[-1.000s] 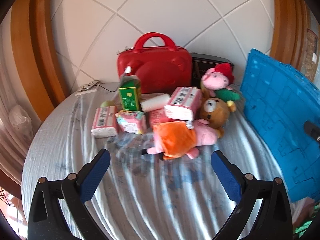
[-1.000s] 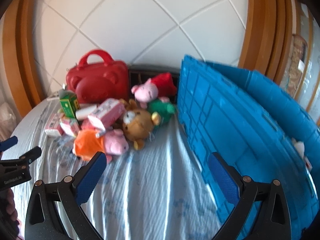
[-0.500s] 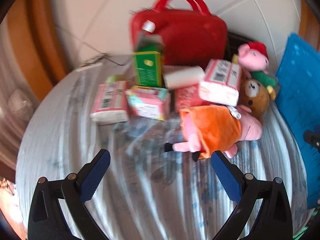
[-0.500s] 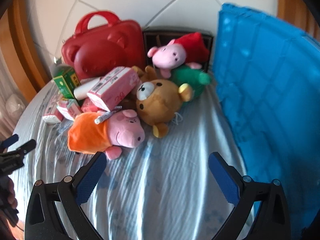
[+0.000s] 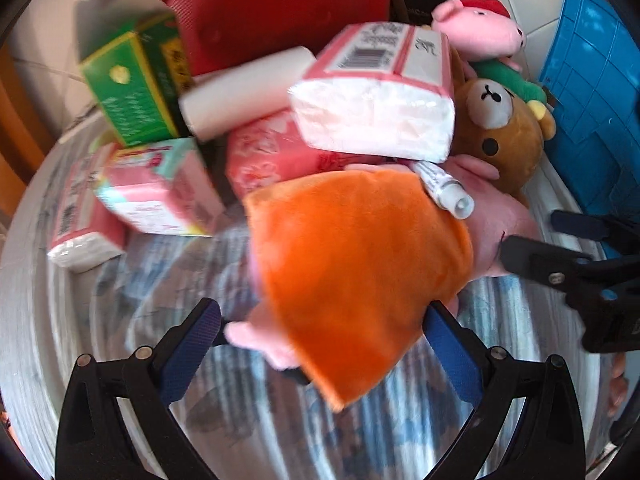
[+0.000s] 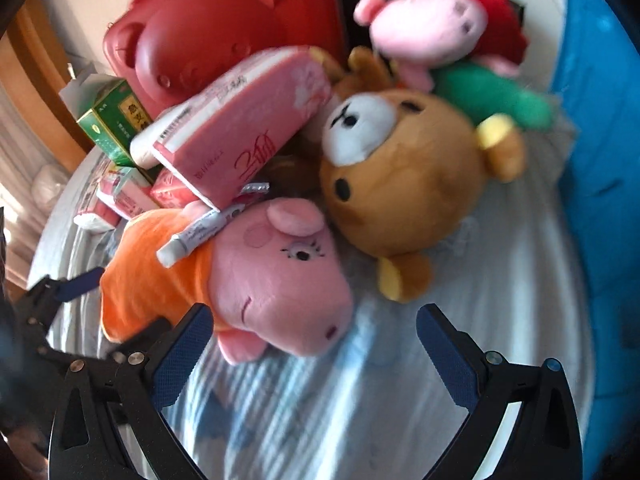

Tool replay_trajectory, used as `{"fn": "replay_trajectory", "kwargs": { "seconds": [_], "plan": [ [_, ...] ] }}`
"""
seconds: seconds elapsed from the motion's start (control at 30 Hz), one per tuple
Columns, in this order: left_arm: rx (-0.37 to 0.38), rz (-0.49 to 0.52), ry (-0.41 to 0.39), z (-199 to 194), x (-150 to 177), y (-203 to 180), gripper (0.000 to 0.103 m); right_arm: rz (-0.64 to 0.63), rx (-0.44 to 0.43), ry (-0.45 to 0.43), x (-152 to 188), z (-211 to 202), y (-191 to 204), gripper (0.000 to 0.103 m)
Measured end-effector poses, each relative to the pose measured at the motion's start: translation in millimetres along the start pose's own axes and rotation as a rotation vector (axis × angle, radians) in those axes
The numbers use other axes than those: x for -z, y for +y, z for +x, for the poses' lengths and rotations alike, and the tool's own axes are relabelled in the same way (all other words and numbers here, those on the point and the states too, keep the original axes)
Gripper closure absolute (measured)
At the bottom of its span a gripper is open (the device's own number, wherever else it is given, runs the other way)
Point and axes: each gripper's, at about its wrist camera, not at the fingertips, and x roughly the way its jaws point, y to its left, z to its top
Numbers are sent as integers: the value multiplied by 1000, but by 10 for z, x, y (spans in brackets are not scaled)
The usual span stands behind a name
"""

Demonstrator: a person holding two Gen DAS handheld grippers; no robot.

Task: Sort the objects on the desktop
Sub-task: 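Grasp the orange-dressed Peppa Pig plush with both grippers, then carry the Peppa plush with both grippers over the blue crate and release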

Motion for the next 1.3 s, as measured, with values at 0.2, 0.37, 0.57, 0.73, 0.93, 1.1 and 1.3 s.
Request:
{"fn": "replay_trajectory", "kwargs": {
  "seconds": [0.2,0.37,0.57,0.73,0.93,1.1,1.3],
  "plan": [
    [10,21,15,156,-59,-133,1,33,-94,57,-65,248,-28,15],
    [18,8,-3,50,-46,-153,18,-30,-87,41,-62,150,88,37],
    [35,13,-37,-307,133,-242,21,-42,-75,4,56,-31,129,41],
    [45,37,-93,-727,289,-355,21,-47,-75,-36,224,-452,192,42],
    [73,82,-207,-1237,315,-428,21,-51,-45,-148,436,-1180,291,42],
    [122,131,-299,-1668,395,-654,21,-38,-5,-241,620,-1678,339,43],
    [189,209,-398,-2117,389,-1063,21,-3,62,-360,813,-2408,182,43]
  ]
}}
